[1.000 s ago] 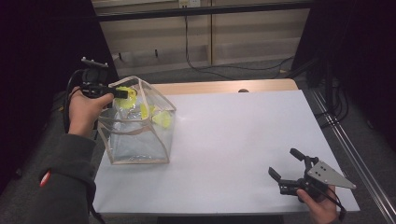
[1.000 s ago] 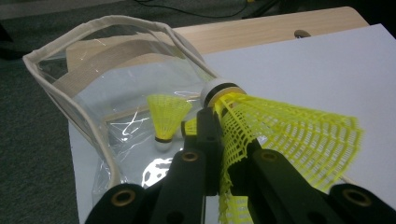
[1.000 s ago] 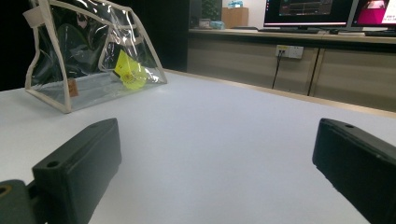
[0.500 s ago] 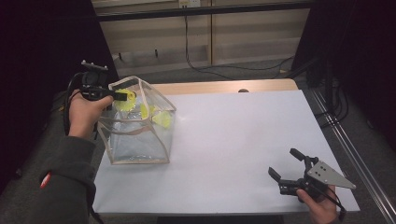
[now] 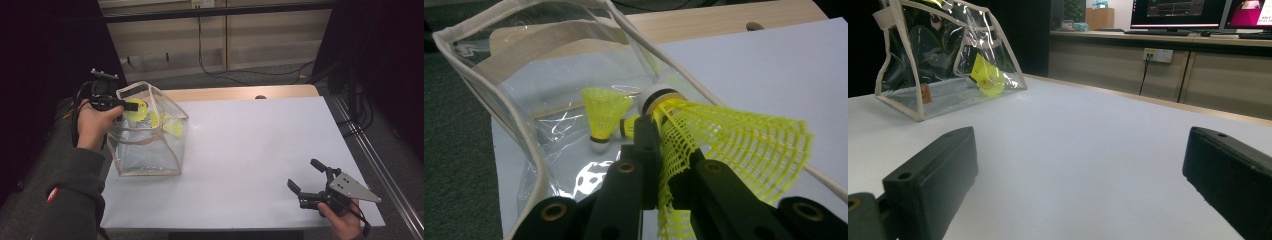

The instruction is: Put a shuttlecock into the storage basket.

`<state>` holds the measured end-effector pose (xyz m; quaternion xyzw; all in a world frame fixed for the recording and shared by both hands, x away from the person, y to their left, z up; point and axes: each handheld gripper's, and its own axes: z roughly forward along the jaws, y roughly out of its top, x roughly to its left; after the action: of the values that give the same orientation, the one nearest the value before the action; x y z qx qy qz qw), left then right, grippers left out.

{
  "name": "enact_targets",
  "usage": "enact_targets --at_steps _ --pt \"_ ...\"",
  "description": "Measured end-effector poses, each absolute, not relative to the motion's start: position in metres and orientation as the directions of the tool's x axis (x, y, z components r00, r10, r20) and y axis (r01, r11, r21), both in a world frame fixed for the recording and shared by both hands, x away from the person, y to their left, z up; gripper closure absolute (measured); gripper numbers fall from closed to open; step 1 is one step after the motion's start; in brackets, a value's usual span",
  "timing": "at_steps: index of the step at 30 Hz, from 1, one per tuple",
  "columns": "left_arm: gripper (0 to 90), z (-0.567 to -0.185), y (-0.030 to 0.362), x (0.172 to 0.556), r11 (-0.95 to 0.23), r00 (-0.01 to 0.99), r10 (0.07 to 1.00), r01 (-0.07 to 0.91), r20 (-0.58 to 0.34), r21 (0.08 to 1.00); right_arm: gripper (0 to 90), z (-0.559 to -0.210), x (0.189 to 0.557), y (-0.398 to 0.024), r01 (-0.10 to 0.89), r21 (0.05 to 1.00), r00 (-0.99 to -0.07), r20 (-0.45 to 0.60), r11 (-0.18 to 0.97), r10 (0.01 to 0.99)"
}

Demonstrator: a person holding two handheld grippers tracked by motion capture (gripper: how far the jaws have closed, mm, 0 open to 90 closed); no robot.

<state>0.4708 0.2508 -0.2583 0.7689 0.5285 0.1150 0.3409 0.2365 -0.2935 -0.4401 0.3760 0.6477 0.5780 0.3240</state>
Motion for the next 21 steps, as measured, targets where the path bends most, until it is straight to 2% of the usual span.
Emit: enact_targets --at_steps 8,21 --pt "84.7 -0.2612 0.2509 0.4708 -0.197 0.410 0.891 0.736 -0.195 0.647 1.3 -0.4402 0.2366 -0.2938 0.114 0.992 -0.507 0.015 0.050 0.862" --pt "70.8 -0.2579 0.2515 0.4691 -0.166 0.416 0.879 0.724 -0.232 0.669 1.3 -0.4402 0.2363 -0.2939 0.115 0.992 -0.506 0.015 0.051 0.862"
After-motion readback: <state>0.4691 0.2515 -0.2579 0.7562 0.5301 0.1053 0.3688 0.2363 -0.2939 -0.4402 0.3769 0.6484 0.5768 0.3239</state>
